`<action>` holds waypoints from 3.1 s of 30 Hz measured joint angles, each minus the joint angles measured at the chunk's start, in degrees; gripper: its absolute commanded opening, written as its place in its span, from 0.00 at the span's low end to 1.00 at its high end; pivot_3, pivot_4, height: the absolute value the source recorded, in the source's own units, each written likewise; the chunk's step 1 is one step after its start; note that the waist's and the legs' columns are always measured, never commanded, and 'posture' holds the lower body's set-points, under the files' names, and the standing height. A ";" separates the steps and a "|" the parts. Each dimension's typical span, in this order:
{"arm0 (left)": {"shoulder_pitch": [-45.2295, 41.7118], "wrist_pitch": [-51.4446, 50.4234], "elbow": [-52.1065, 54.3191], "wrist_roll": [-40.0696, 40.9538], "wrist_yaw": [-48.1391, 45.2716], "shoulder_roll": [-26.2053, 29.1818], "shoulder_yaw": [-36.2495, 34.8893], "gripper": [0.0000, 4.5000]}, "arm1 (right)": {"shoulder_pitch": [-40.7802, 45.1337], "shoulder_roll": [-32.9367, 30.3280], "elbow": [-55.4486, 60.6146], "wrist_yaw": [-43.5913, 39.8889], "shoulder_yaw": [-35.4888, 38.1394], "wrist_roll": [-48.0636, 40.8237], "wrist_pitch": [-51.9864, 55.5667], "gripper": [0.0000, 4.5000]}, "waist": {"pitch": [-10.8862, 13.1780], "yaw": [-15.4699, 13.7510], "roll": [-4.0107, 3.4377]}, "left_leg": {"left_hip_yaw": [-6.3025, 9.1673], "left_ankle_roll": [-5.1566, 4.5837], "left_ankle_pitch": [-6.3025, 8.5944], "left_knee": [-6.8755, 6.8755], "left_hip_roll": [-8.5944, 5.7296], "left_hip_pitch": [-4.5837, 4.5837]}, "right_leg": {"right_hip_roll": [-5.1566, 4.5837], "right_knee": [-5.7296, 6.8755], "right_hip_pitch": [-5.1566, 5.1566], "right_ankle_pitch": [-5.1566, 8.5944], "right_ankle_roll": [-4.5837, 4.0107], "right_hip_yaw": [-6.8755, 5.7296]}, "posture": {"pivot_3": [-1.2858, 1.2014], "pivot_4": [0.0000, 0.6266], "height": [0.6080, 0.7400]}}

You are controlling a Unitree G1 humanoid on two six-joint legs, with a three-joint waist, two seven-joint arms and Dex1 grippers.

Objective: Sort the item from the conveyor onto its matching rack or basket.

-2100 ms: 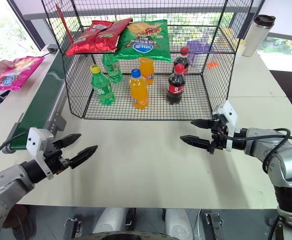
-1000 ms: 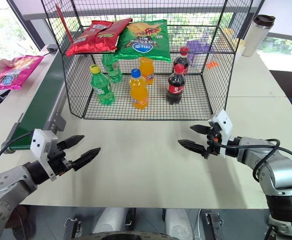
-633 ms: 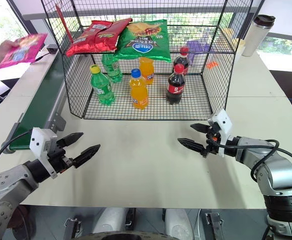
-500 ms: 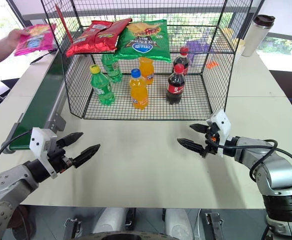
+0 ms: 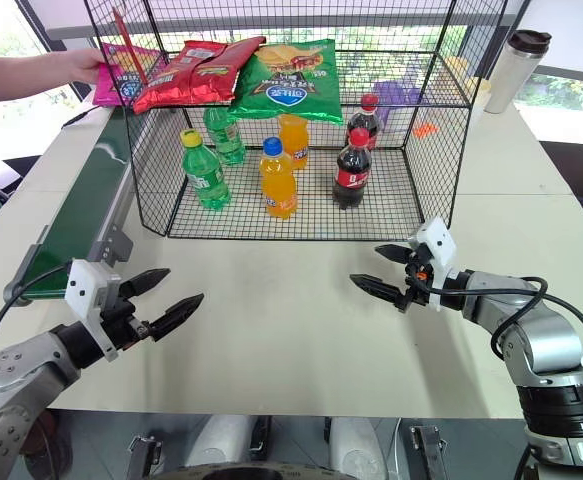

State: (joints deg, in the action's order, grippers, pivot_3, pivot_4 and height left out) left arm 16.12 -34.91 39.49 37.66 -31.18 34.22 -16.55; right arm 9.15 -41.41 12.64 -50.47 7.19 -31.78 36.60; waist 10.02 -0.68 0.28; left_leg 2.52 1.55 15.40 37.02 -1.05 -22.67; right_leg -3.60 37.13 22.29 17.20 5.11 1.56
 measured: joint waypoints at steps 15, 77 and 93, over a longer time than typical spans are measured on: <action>1.10 0.58 0.38 -2.49 0.37 -0.41 1.27 0.99 | 0.40 0.58 -1.75 -0.62 -1.18 1.25 -1.35 1.00 | 0.00 0.01 0.00 | 0.00 0.00 0.00 0.00 0.00 0.00 | 0.00 0.00 0.00 0.00 0.00 0.00 | 0.52 0.24 1.00; 17.78 53.68 -18.97 -71.05 10.27 4.98 -24.61 0.99 | 15.67 1.66 11.74 2.05 -4.91 -12.62 14.32 1.00 | -0.04 1.49 0.34 | -0.94 -0.12 0.07 0.00 0.76 -0.73 | -0.24 -0.07 0.65 -0.06 -0.11 -0.28 | 0.52 0.24 1.00; 13.10 51.39 -19.85 -73.86 15.95 4.24 -22.21 0.01 | 15.74 1.81 11.74 4.15 -4.00 -13.59 14.29 1.00 | -0.10 0.55 0.45 | -0.99 -0.11 0.06 0.11 0.84 -0.73 | -0.26 0.02 0.60 -0.11 -0.18 -0.39 | 0.52 0.24 1.00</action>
State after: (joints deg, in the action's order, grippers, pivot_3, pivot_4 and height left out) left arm 29.22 16.48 19.65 -36.19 -15.23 38.46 -38.76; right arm 24.89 -39.60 24.38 -46.32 3.18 -45.36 50.89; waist 9.92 -0.13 0.73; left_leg 1.53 1.44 15.46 37.13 -0.21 -23.39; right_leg -3.86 37.15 22.90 17.09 4.93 1.18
